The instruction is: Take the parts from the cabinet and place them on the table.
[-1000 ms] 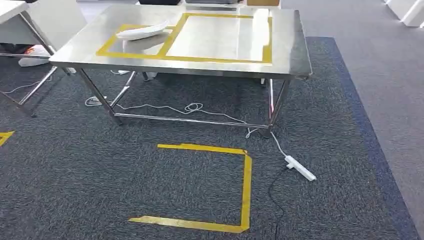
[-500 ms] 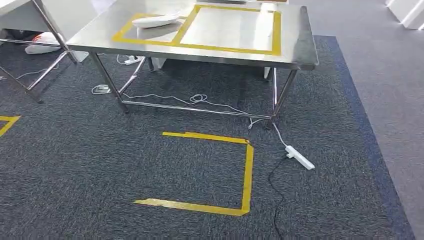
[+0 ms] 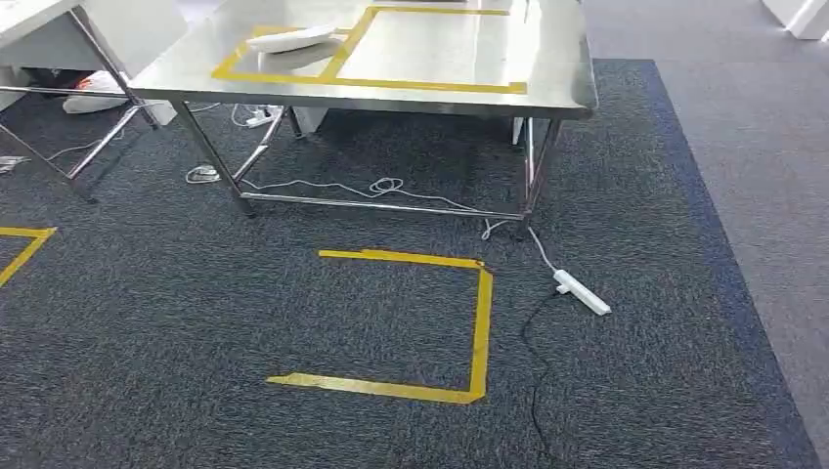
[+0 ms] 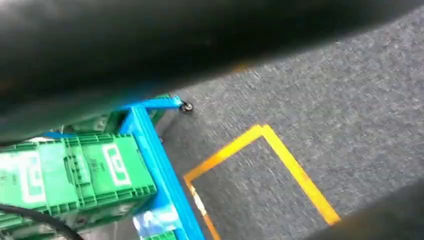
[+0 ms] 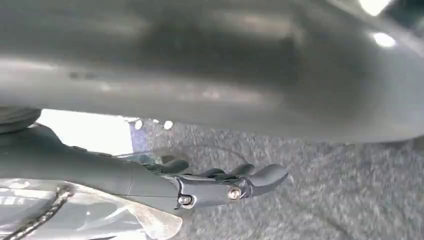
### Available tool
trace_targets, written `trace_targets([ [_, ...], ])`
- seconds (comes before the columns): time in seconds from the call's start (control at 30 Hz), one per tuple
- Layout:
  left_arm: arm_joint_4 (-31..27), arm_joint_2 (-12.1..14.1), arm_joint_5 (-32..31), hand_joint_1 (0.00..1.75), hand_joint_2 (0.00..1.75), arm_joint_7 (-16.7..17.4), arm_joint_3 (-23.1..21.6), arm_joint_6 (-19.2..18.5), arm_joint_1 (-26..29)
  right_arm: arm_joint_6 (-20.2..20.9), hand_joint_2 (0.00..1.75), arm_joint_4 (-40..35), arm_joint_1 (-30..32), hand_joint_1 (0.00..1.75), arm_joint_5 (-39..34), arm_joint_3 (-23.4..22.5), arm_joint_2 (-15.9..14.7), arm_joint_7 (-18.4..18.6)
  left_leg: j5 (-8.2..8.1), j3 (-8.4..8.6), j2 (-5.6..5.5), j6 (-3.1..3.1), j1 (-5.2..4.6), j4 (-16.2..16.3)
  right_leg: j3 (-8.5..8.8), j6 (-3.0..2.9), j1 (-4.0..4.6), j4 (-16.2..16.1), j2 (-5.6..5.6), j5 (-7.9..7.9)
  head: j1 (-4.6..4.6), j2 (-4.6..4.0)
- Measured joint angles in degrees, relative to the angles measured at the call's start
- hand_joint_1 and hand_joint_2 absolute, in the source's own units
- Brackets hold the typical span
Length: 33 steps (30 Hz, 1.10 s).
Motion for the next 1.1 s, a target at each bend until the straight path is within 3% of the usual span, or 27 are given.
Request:
trace_targets([
  [0.03, 0.0, 0.0, 0.0, 0.00, 0.00, 0.0, 0.1, 0.1, 0.0, 0.0, 0.00, 0.0, 0.1, 0.00, -0.1, -0.2, 0.0, -0.1, 0.64, 0.50, 0.00, 0.03, 0.00, 0.4, -0.20, 0.02, 0.05, 0.1, -0.08, 0.09, 0.02, 0.00],
  [0.07, 0.0, 0.0, 0.0, 0.00, 0.00, 0.0, 0.1, 0.2, 0.1, -0.3, 0.00, 0.0, 0.2, 0.00, -0.2, -0.5, 0.0, -0.2, 2.54, 2.30, -0.01, 0.24, -0.01, -2.0, -0.31, 0.06, 0.13, 0.3, -0.08, 0.14, 0.00, 0.00],
  [0.13, 0.0, 0.0, 0.0, 0.00, 0.00, 0.0, 0.4, 0.2, 0.2, -0.6, 0.00, 0.0, 0.1, 0.00, -0.2, -0.7, 0.0, -0.5, 6.89, 7.72, -0.10, 1.03, -0.10, -11.4, 0.38, 0.10, 0.26, 0.5, -0.01, 0.12, -0.02, 0.00],
  [0.17, 0.0, 0.0, 0.0, 0.00, 0.00, 0.0, 0.5, 0.2, 0.2, -0.7, 0.00, 0.0, 0.1, 0.00, -0.2, -0.7, 0.1, -0.7, 7.05, 9.49, -0.22, 1.69, -0.27, -14.9, -0.24, 0.15, 0.26, 0.5, 0.00, 0.10, 0.04, 0.00],
  [0.2, 0.0, 0.0, 0.0, 0.00, 0.00, 0.0, 0.6, 0.2, 0.2, -0.9, 0.00, 0.0, 0.0, 0.00, -0.1, -0.8, 0.2, -0.8, 7.21, 9.83, -0.17, 2.08, -0.36, -15.5, -0.17, 0.52, 0.59, 1.0, 0.02, 0.22, 0.15, 0.00],
  [0.23, 0.1, -0.1, 0.0, 0.00, 0.00, 0.0, 0.7, 0.3, 0.3, -1.1, 0.00, 0.0, 0.0, 0.00, 0.1, -0.8, 0.2, -0.8, 7.26, 9.58, -0.15, 2.20, -0.51, -15.7, -1.03, 0.90, 0.39, 0.9, -0.01, 0.39, 0.11, 0.00],
  [0.27, 0.1, -0.1, -0.1, 0.00, 0.00, 0.0, 0.8, 0.2, 0.2, -1.1, 0.00, 0.0, -0.2, 0.00, 0.1, -0.8, 0.2, -1.0, 7.23, 9.52, -0.11, 2.26, -0.59, -16.1, -0.64, 1.14, 0.37, 0.8, 0.07, 0.53, -0.04, 0.00],
  [0.3, 0.1, -0.3, -0.2, 0.00, 0.00, 0.0, 0.9, 0.2, 0.1, -1.1, 0.00, 0.0, -0.2, 0.00, 0.3, -0.8, 0.2, -1.0, 6.97, 9.84, -0.14, 2.01, -0.37, -17.2, -0.92, 1.09, 0.55, 1.2, 0.04, 0.17, 0.11, 0.00],
  [0.33, 0.1, -0.4, -0.2, 0.00, 0.00, 0.0, 0.9, 0.1, 0.1, -1.2, 0.00, 0.0, -0.2, 0.00, 0.3, -0.8, 0.2, -1.1, 6.65, 9.66, -0.17, 1.35, -0.35, -17.3, -1.32, 0.57, 0.56, 1.2, 0.04, 0.47, 0.15, 0.00],
  [0.73, 0.1, -0.5, -0.9, 0.00, 0.00, 0.2, 1.5, 0.0, 0.1, -1.8, 0.00, 0.0, -0.1, 0.00, 1.4, -0.8, 0.2, -1.1, 7.12, 9.00, -0.17, 3.06, -1.42, -17.0, -2.40, 2.60, -0.51, 0.7, -0.01, 1.52, 0.06, 0.00],
  [0.8, 0.1, -0.6, -1.0, 0.00, 0.00, 0.2, 1.5, -0.1, 0.1, -1.9, 0.00, 0.0, -0.1, 0.00, 1.5, -0.8, 0.2, -1.1, 7.69, 9.11, -0.14, 3.75, -1.05, -17.8, -2.40, 2.98, -0.30, 0.8, -0.03, 1.44, 0.06, 0.00],
  [0.83, 0.1, -0.6, -1.0, 0.00, 0.00, 0.2, 1.6, -0.1, 0.1, -1.9, 0.00, 0.0, -0.1, 0.00, 1.6, -0.8, 0.2, -1.1, 7.99, 9.10, 0.01, 4.05, -0.79, -18.2, -2.85, 3.17, -0.41, 1.9, 0.25, 0.33, 0.17, 0.00],
  [0.87, 0.1, -0.6, -1.0, 0.00, 0.00, 0.2, 1.6, -0.1, 0.1, -1.9, 0.00, 0.0, -0.2, 0.00, 1.6, -0.8, 0.2, -1.1, 8.15, 8.83, -0.14, 4.30, -0.71, -18.2, -4.37, 3.25, -0.41, 5.1, 0.35, -2.08, 0.30, 0.00],
  [0.93, 0.1, -0.7, -1.0, 0.00, 0.00, 0.2, 1.6, -0.1, 0.1, -1.9, 0.00, 0.0, -0.1, 0.00, 1.6, -0.8, 0.2, -1.1, 8.33, 8.42, -0.31, 4.27, -0.71, -18.2, -8.52, 3.49, -0.66, 14.2, 0.42, -6.89, 0.20, 0.00],
  [0.97, 0.1, -0.7, -1.0, 0.00, 0.00, 0.2, 1.7, -0.2, 0.2, -1.9, 0.00, 0.0, -0.1, 0.00, 1.7, -0.8, 0.2, -1.2, 8.41, 8.20, -0.52, 4.15, -0.70, -18.1, -10.19, 3.55, -0.67, 17.7, 0.41, -8.19, 0.26, 0.00],
  [1.0, 0.1, -0.7, -1.1, 0.00, 0.00, 0.3, 1.8, -0.2, 0.2, -1.9, 0.00, 0.0, -0.1, 0.00, 1.7, -0.8, 0.2, -1.2, 8.53, 8.06, -0.86, 3.96, -0.62, -18.0, -10.64, 3.57, -0.67, 19.0, 0.42, -7.96, 0.24, 0.00],
  [1.03, 0.1, -0.7, -1.1, 0.00, 0.00, 0.3, 1.8, -0.3, 0.2, -1.9, 0.00, 0.0, -0.2, 0.00, 2.0, -0.7, 0.2, -1.2, 8.64, 7.98, -1.31, 3.78, -0.55, -18.0, -9.55, 3.58, -0.68, 17.2, 0.42, -6.26, 0.22, 0.00],
  [1.1, 0.1, -0.8, -1.2, 0.00, 0.00, 0.3, 1.9, -0.4, 0.2, -1.9, 0.00, 0.0, -0.2, 0.00, 2.4, -0.7, 0.2, -1.0, 8.81, 7.87, -2.61, 3.37, -0.29, -17.6, -4.18, 3.50, -0.84, 7.2, 1.15, -0.85, 0.24, 0.00],
])
